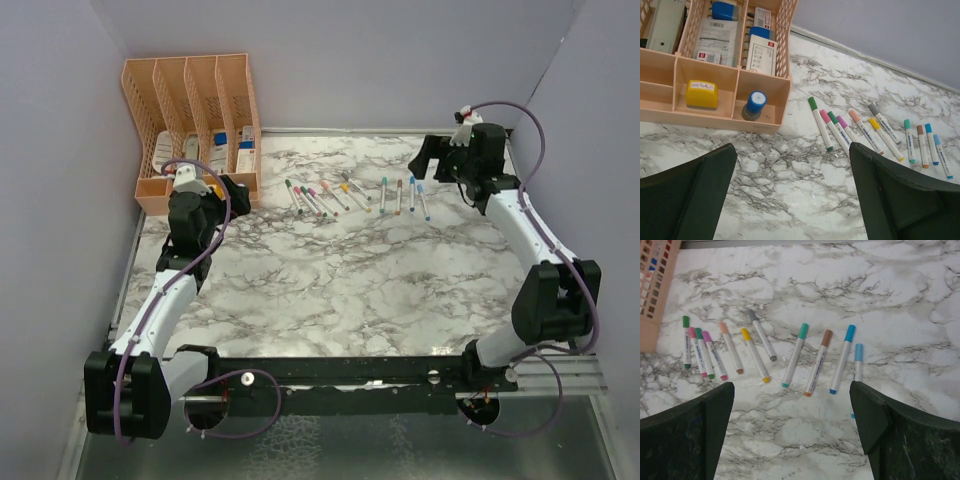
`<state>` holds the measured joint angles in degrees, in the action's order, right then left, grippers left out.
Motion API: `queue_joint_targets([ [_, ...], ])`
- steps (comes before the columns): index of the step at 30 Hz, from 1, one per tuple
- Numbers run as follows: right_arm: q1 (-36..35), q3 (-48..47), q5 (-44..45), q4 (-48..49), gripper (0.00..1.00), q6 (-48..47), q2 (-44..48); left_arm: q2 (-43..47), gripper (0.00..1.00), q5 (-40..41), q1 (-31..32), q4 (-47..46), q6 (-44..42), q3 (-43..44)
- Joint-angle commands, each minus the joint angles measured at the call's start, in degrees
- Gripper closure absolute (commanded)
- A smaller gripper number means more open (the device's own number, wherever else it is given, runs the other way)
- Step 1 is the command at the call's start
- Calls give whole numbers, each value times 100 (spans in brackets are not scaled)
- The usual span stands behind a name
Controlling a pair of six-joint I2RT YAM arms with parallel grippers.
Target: Open the pen caps
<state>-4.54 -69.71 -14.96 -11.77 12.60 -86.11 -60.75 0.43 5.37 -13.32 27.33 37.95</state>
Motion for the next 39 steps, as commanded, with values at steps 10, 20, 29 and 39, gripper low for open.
queue_joint_targets([
  [10, -12, -1334, 1120, -1346, 8, -373, -2238, -409, 6, -698, 0, 35, 259, 185],
  [20, -12, -1325, 1524, -1483, 25, -355, -2633, -709, 7, -994, 22, -195, 396, 205],
  [29, -12, -1221, 1652, -1416, 36, -321, -2878, -753, 8, -1018, 52, -210, 387, 241],
  [39, -12, -1333, 1719, -1472, 43, -333, -3174, -762, 8, -1018, 78, -250, 384, 273],
])
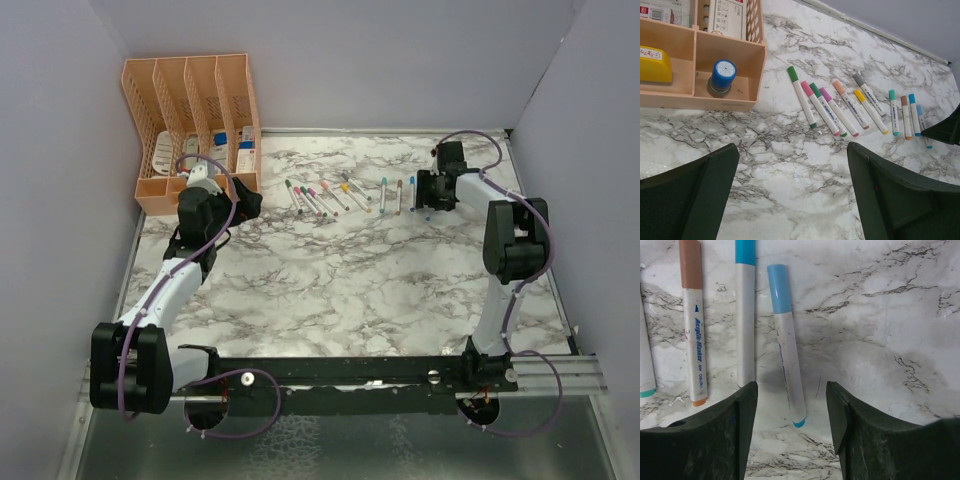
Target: Open the pen caps
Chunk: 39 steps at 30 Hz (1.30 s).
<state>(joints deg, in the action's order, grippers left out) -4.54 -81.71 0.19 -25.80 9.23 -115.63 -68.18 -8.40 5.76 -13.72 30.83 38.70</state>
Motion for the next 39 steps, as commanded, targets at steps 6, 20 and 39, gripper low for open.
queue_joint_targets([
  [6, -12, -200, 239, -181, 48, -50, -408, -23, 8, -141, 39, -215, 20, 225],
  [20, -12, -264, 248, -542, 88, 43, -659, 219, 8, -216, 56, -44, 54, 252],
  [39, -68, 861, -1215, 665, 99, -63, 1973, 268, 9, -806, 662, -369, 1095, 446],
])
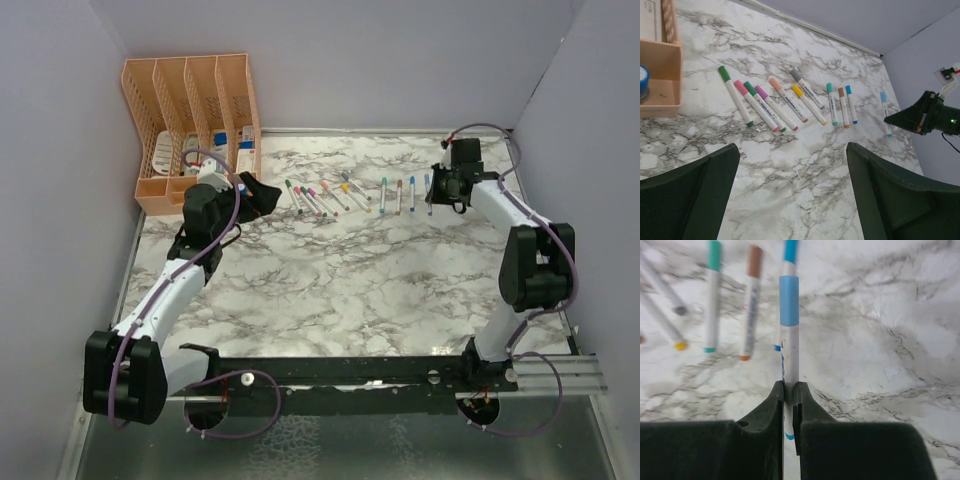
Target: Open the pen caps
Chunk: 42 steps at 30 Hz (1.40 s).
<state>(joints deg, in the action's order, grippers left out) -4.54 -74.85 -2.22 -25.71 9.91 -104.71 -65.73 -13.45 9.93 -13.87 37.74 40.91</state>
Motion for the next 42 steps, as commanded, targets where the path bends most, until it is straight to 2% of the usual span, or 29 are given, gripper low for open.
queue_joint_targets([
  [1, -110, 246, -1121, 694, 99, -156, 1063, -65, 9, -336, 317, -426, 483, 271],
  [6, -356, 794, -2327, 1206, 99, -339, 1850, -686, 10, -620, 667, -1017, 946, 551],
  [11, -714, 921, -3059, 1178, 99, -433, 2198, -1271, 11, -803, 998, -1411, 1219, 947],
  [23, -2055, 1025, -2794, 1228, 99, -234, 2333, -1772, 16, -527, 1712, -1487, 1181, 1280],
  [27, -2248, 992, -2755, 1306, 99, -193, 2321, -1828, 20, -466, 1848, -1487, 1182, 1266],
  [38, -2555, 853, -2711, 1291, 99, -254, 2316, -1908, 40, -315, 1946, -1540, 1202, 1271],
  [42, -2603, 862, -2707, 1297, 99, -280, 2314, -1917, 44, -287, 1959, -1548, 1222, 1254],
])
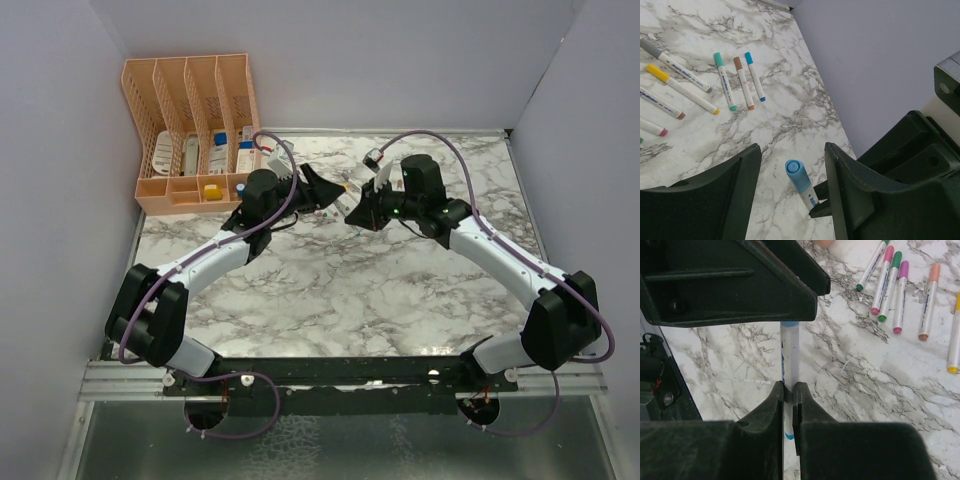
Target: Open the pen caps
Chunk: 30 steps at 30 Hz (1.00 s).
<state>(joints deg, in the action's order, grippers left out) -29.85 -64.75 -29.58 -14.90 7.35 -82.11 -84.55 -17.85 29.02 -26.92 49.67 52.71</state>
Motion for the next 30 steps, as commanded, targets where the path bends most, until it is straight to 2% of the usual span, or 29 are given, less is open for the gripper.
queue_joint_targets([
  [1, -74, -137, 32, 228, 99, -24, 54, -39, 45, 158, 59, -251, 26, 73],
  [10, -92, -124, 69, 322, 99, -25, -5, -136, 57, 106, 140, -323, 36, 75],
  [18, -92, -111, 62, 338, 99, -37, -58, -138, 87, 153, 155, -341, 38, 23],
  [21, -91, -95, 81, 322, 99, -52, -63, -115, 89, 189, 150, -341, 34, 12],
  [23, -87, -66, 83, 329, 99, -51, -60, -122, 100, 194, 152, -341, 45, 28],
  [25, -92, -60, 115, 326, 98, -23, -53, -139, 100, 183, 155, -341, 47, 41],
  [26, -87, -55, 123, 329, 90, -14, -47, -148, 100, 165, 155, -341, 58, 46],
  [28, -92, -46, 115, 340, 54, 14, -34, -170, 100, 143, 149, -341, 75, 56],
  [29, -92, -42, 118, 345, 41, 25, -34, -169, 100, 142, 156, -341, 84, 52],
  [30, -91, -40, 120, 358, 34, 41, -34, -170, 100, 135, 159, -341, 94, 47],
])
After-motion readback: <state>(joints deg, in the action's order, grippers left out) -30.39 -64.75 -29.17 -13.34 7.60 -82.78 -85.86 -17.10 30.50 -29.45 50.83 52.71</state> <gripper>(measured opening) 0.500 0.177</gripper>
